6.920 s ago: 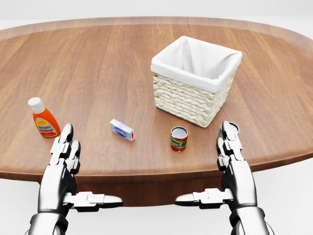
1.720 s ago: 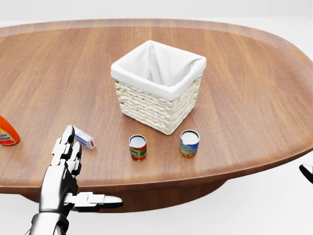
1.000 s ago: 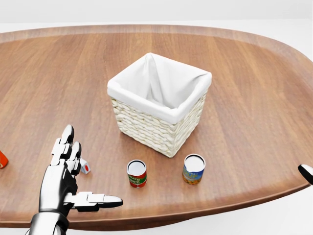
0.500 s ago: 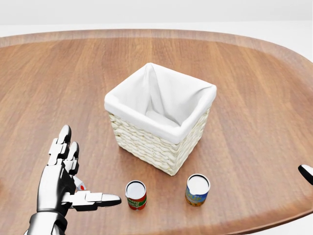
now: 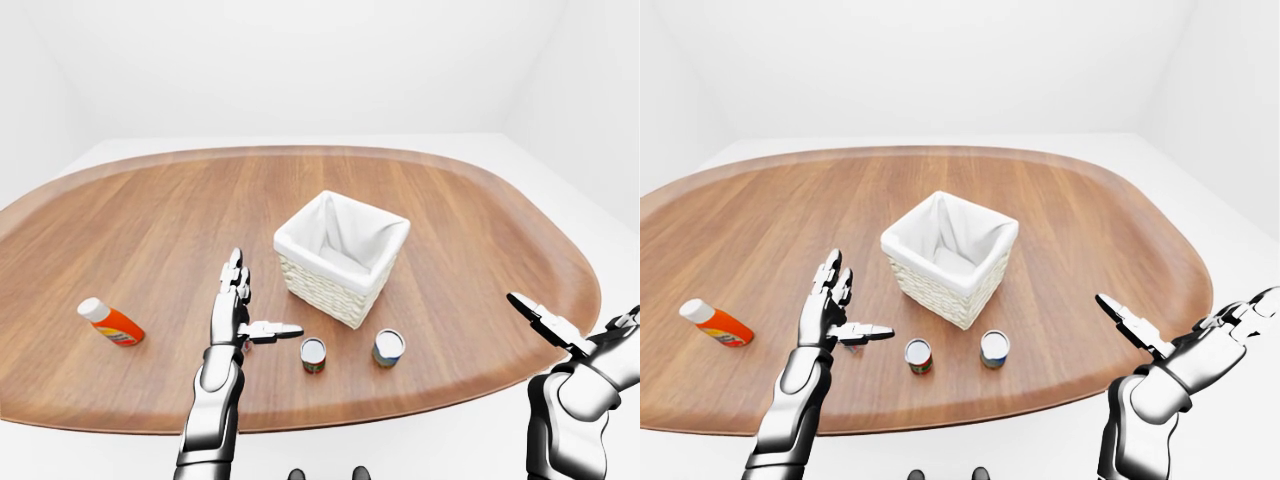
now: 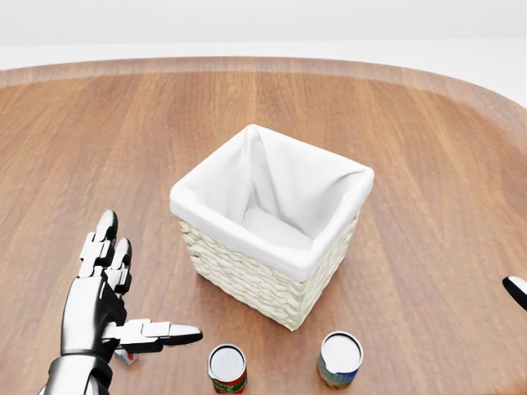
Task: Pick up the alphabet soup and the cream cheese box, and put them in the basket.
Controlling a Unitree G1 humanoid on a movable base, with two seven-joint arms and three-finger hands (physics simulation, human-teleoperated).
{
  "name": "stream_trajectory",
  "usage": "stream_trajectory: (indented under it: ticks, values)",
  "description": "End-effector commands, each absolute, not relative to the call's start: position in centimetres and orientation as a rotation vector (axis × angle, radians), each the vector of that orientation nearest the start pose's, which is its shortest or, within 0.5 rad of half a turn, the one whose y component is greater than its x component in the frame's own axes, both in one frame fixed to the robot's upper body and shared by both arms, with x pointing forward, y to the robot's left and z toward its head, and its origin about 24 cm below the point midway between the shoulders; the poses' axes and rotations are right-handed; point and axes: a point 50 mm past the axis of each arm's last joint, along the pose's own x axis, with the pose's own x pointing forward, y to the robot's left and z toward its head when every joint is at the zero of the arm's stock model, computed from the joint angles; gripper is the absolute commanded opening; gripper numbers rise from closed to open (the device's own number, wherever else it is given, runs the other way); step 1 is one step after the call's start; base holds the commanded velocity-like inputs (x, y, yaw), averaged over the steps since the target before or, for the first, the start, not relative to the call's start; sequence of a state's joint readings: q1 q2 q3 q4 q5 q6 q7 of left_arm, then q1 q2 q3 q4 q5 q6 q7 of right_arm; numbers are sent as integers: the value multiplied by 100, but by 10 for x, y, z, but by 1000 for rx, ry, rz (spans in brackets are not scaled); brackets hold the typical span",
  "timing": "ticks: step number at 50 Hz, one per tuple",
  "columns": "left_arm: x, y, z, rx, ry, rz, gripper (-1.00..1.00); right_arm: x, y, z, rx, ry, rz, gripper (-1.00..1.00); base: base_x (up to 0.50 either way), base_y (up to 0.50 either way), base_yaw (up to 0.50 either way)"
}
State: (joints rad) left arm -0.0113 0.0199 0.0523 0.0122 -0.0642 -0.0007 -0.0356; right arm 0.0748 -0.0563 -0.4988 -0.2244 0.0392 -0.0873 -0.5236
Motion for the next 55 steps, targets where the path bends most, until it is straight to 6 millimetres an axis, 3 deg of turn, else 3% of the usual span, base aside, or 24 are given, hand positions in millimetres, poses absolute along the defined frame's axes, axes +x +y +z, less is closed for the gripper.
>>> stream_trajectory:
  ticks: [1, 55]
  values:
    - [257, 164, 40, -51, 1, 16, 100, 186, -296, 93, -46, -285, -1019, 100, 20, 0, 0]
    - [258, 167, 38, -48, 22, 36, 100, 187, -296, 93, -48, -284, -1017, 100, 20, 0, 0]
